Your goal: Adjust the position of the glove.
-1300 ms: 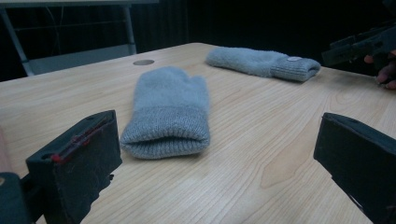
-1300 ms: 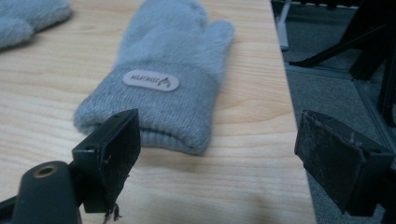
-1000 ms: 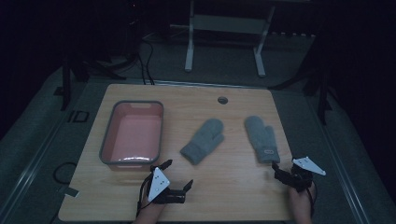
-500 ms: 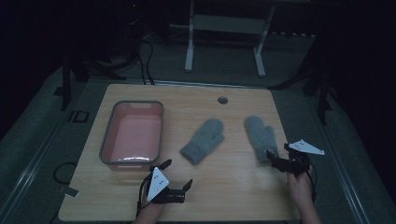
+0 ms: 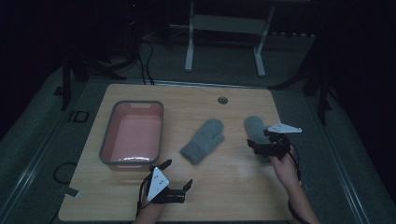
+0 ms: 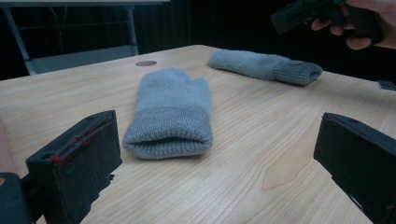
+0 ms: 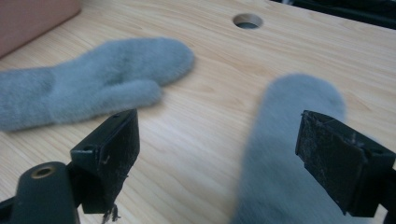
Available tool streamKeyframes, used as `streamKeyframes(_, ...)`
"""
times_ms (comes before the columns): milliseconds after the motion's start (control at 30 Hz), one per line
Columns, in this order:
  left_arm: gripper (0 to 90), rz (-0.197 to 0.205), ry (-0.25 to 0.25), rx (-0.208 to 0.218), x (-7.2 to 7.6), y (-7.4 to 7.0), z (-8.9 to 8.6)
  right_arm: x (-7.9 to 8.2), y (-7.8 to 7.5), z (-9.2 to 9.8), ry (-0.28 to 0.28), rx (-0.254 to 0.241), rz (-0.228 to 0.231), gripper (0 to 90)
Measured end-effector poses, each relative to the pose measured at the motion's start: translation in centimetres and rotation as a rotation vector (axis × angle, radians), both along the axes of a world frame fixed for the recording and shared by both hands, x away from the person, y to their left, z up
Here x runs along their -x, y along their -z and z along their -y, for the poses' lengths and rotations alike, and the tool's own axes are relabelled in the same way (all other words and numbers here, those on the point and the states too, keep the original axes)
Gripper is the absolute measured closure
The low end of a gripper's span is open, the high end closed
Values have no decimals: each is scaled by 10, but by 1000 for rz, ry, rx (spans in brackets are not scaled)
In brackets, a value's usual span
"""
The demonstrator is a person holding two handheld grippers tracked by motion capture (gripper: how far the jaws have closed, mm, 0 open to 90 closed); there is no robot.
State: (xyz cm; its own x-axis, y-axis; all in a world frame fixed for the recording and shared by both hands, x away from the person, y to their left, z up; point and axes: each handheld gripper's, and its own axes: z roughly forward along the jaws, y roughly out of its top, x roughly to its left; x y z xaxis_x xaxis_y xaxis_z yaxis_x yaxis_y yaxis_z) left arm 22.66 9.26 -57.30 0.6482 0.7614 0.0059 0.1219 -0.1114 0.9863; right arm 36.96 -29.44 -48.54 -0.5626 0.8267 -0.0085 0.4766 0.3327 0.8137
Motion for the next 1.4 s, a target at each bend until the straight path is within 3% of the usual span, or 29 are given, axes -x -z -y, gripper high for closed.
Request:
streamKeyframes(100,10,0,0,0,0,0,0,-8,-1,-10,-33,-12,-19,136)
streamKeyframes(533,10,-5,-1,2,-1,0,0,-35,-1,-60,-160,21,-71,137)
streamKeyframes(700,10,-5,1,1,0,0,0,-48,6,-79,-205,15,-103,136)
streamKeyframes(767,10,-5,1,0,0,0,0,-54,10,-87,-190,17,-103,137)
streamKeyframes(1033,10,-6,4,-4,-1,0,0,-66,25,-120,-250,26,-125,141)
streamKeyframes(1100,10,-6,5,-3,-1,0,0,-69,32,-131,-258,55,-122,148)
streamKeyframes(1300,10,-6,6,-3,-1,0,0,-78,57,-147,-269,130,-158,288)
streamKeyframes(1400,10,-4,6,-2,0,0,0,-80,63,-148,-273,117,-171,428)
